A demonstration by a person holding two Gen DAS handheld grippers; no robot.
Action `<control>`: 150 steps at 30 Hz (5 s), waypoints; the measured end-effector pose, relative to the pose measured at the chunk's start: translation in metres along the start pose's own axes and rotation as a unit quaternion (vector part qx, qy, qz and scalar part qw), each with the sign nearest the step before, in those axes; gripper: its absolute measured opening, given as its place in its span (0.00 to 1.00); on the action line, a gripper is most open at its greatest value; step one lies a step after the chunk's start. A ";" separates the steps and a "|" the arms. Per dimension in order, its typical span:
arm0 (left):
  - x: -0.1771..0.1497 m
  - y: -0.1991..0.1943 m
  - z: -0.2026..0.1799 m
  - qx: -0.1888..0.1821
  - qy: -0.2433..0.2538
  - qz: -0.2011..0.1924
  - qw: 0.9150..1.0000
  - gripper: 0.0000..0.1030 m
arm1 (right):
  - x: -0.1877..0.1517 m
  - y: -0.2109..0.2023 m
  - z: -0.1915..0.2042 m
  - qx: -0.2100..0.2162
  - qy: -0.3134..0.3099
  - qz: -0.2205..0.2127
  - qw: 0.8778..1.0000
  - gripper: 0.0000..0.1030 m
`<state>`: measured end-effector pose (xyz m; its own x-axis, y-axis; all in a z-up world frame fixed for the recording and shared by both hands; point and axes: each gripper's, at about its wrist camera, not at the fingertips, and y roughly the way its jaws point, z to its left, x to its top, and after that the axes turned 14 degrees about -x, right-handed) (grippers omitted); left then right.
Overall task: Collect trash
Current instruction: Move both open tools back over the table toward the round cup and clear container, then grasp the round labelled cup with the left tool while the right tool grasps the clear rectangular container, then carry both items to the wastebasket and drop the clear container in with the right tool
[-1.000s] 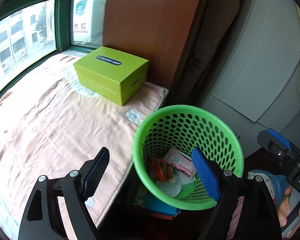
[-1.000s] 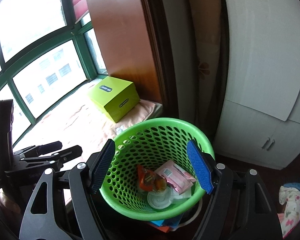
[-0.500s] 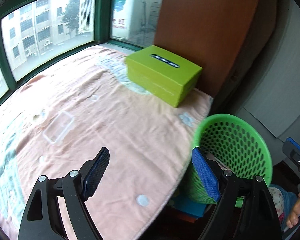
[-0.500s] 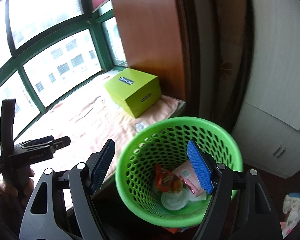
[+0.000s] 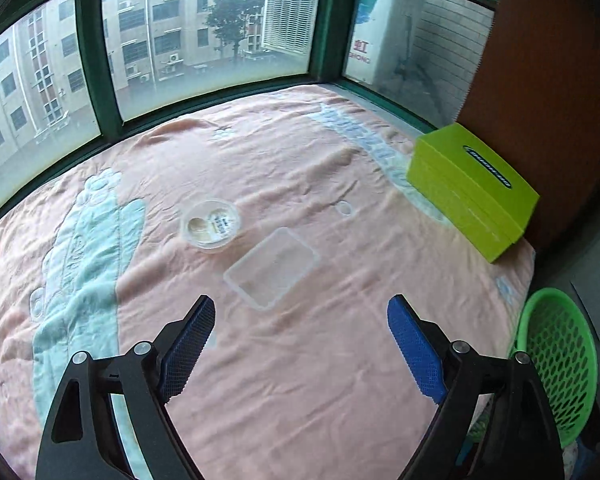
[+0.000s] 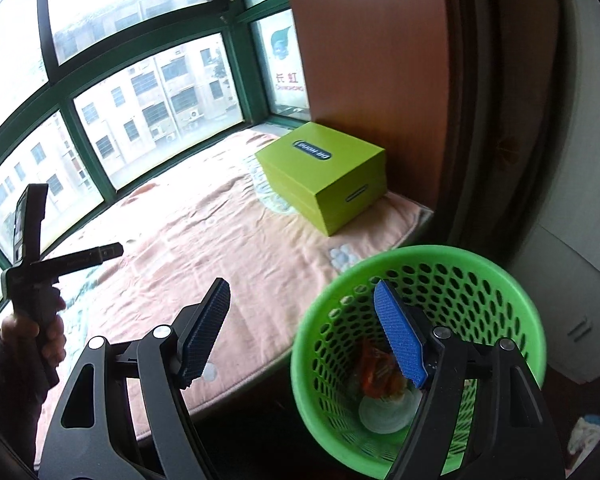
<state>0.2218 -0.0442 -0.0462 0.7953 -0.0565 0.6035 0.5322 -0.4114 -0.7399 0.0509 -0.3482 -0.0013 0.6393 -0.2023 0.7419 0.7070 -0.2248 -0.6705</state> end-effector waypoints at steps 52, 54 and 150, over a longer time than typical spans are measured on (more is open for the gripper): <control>0.038 0.033 0.143 0.058 -0.081 -0.005 0.995 0.63 | 0.027 0.132 0.199 0.161 -0.081 0.154 0.971 0.72; 0.032 0.020 0.149 0.058 -0.085 -0.012 0.995 0.63 | 0.028 0.140 0.213 0.168 -0.071 0.175 0.967 0.72; -0.061 -0.061 -0.061 -0.070 -0.010 -0.043 0.997 0.63 | -0.020 0.005 0.039 -0.030 -0.043 0.034 0.998 0.57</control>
<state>0.1231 -0.0715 -0.0196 0.7552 0.0022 0.6555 0.5542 -0.5363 -0.6366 0.0537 -0.3078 -0.0194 0.7109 -0.1364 0.6899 0.6430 -0.2713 -0.7162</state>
